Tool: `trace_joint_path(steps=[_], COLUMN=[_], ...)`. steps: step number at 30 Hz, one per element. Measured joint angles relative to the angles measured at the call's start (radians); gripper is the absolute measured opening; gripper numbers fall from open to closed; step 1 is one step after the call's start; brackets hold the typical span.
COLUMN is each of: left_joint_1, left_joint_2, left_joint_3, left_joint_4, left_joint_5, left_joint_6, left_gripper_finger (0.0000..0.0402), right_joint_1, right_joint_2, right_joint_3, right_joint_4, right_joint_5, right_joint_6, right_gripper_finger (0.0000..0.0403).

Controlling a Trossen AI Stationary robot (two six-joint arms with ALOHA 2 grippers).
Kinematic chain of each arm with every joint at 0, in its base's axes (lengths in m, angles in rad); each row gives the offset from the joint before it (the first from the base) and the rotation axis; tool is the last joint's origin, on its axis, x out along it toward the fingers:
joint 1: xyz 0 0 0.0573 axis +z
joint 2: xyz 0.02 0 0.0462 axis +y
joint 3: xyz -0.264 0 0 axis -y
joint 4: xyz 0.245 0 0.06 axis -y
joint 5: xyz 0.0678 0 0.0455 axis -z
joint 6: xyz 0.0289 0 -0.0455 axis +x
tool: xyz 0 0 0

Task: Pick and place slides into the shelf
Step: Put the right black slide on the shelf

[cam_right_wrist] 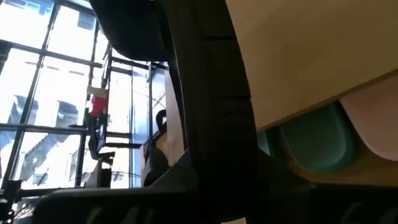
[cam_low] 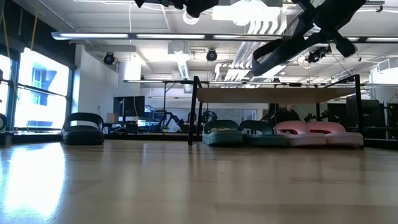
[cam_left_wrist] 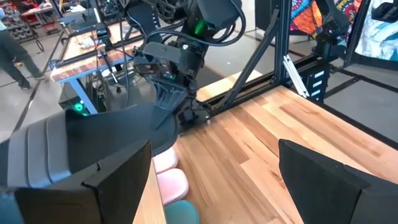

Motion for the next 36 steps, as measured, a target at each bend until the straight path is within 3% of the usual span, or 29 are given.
trace_joint_path(steps=[3,6,9,11,14,17,22,36], left_joint_1=[-0.007,-0.014,-0.033,-0.039,-0.042,-0.053,-0.06,-0.059], left_joint_2=[0.0,0.0,0.0,0.0,0.0,0.0,0.0,0.0], left_joint_3=[0.0,0.0,0.0,0.0,0.0,0.0,0.0,0.0], left_joint_4=[-0.012,-0.038,-0.064,-0.072,-0.081,-0.097,-0.104,-0.104], left_joint_5=[0.0,-0.001,-0.006,-0.011,-0.008,-0.012,-0.022,-0.039], left_joint_6=[0.019,0.049,0.067,0.069,0.073,0.073,0.073,0.066], left_gripper_finger=[0.0331,0.0331,0.0331,0.0331,0.0331,0.0331,0.0331,0.033], right_joint_1=[-0.029,-0.053,-0.061,-0.064,-0.068,-0.062,-0.047,-0.067], right_joint_2=[-0.001,0.004,0.005,0.003,0.012,0.046,0.091,0.088], right_joint_3=[0.0,-0.041,-0.1,-0.134,-0.2,-0.287,-0.383,-0.4], right_joint_4=[0.05,0.241,0.399,0.421,0.473,0.647,0.899,0.896], right_joint_5=[-0.041,-0.097,-0.068,-0.03,-0.063,-0.07,0.03,0.025], right_joint_6=[-0.047,-0.169,-0.237,-0.213,-0.155,-0.14,-0.168,-0.11], right_gripper_finger=[0.0038,0.0038,0.0038,0.0038,0.0038,0.0038,0.0038,0.0038])
